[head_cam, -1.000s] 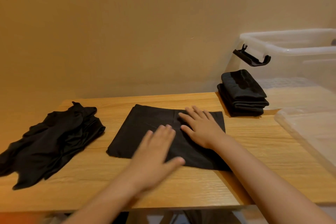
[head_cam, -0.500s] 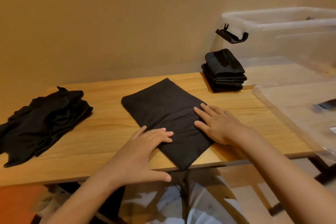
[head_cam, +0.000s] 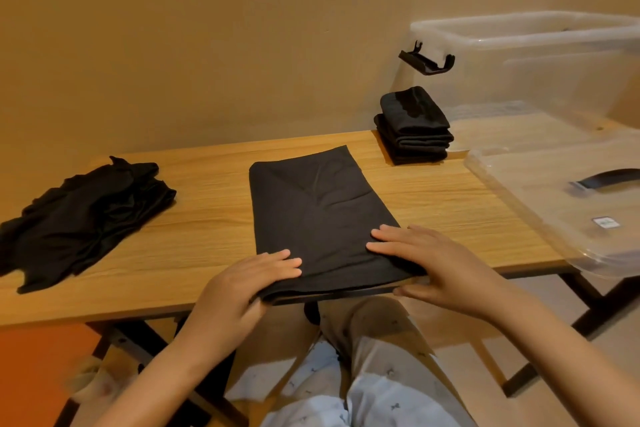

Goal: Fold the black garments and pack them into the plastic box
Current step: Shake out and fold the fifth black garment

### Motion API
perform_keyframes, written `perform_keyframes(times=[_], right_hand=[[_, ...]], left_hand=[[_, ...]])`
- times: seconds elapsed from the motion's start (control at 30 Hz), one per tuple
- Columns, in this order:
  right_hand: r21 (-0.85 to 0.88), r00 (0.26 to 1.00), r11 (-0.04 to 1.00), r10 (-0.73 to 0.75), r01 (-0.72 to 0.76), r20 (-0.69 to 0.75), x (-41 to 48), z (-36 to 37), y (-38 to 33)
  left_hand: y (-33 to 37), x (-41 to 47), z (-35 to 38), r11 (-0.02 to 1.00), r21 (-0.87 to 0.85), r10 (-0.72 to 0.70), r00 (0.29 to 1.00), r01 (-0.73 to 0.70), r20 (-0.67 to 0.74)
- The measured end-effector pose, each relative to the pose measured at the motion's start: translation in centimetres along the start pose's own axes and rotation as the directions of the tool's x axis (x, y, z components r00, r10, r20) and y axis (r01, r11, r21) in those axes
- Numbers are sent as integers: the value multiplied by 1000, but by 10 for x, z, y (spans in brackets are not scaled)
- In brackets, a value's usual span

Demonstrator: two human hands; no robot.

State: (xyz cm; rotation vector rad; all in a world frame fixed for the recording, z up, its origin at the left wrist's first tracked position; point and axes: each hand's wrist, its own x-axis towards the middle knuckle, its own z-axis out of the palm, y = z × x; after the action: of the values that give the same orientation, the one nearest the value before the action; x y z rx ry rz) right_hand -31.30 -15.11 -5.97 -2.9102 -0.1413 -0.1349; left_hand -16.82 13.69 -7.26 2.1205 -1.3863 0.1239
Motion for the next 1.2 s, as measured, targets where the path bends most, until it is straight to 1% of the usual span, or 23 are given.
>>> perform_keyframes(times=[0.07, 0.1, 0.2, 0.27, 0.33, 0.4, 0.5, 0.6, 0.67, 0.73, 0.8, 0.83, 0.87, 0.93, 1.03, 1.1, 1.2], right_hand=[[71, 994, 997, -18, 26, -106, -5, 2, 2], [108, 990, 994, -14, 29, -140, -8, 3, 1], [194, 974, 981, 20, 25, -224, -14, 4, -2], [278, 959, 961, 83, -4, -272, -17, 1, -6], [447, 948, 894, 154, -14, -279, -12, -7, -13], [604, 936, 797, 212, 0, -280, 1, -19, -20], [751, 904, 660, 305, 27, -301, 28, -35, -26], [838, 875, 545, 414, -18, -250, 64, -49, -22], [851, 842, 516, 498, -95, -208, 96, -54, -11], [829, 805, 511, 577, -228, -135, 130, -50, 9], [796, 766, 476, 642, -374, -25, 155, -37, 27], [762, 734, 474, 680, -440, 1, 164, -28, 35], [722, 702, 496, 712, -483, -19, 168, -21, 40], [660, 665, 554, 739, -507, -109, 171, -12, 45], [615, 663, 621, 720, -486, -204, 170, -8, 44], [622, 661, 635, 711, -458, -238, 168, -7, 42], [605, 662, 656, 701, -452, -266, 165, -4, 38]], left_hand=[[3, -3, -5, 990, -81, -121, 992, 119, -20], [6, -5, -9, 981, -113, -159, 987, 156, -14], [17, -7, -19, 963, -211, -173, 985, 170, 4], [23, -8, -24, 929, -306, -207, 978, 207, 33], [28, -3, -30, 885, -395, -261, 965, 248, 21], [30, 9, -37, 832, -482, -327, 945, 275, -26], [27, 35, -46, 734, -592, -456, 887, 333, -66], [12, 70, -57, 697, -622, -502, 862, 356, -69], [-9, 102, -60, 662, -614, -564, 825, 430, -30], [-36, 132, -54, 646, -564, -607, 794, 515, 29], [-61, 151, -41, 644, -486, -635, 767, 591, 90], [-70, 155, -34, 636, -447, -663, 742, 629, 101], [-77, 156, -28, 626, -418, -692, 716, 658, 92], [-85, 154, -20, 632, -391, -717, 696, 669, 31], [-86, 153, -15, 649, -396, -719, 694, 649, -41], [-86, 153, -15, 646, -414, -717, 696, 641, -40], [-87, 151, -15, 630, -464, -704, 711, 623, -1]])
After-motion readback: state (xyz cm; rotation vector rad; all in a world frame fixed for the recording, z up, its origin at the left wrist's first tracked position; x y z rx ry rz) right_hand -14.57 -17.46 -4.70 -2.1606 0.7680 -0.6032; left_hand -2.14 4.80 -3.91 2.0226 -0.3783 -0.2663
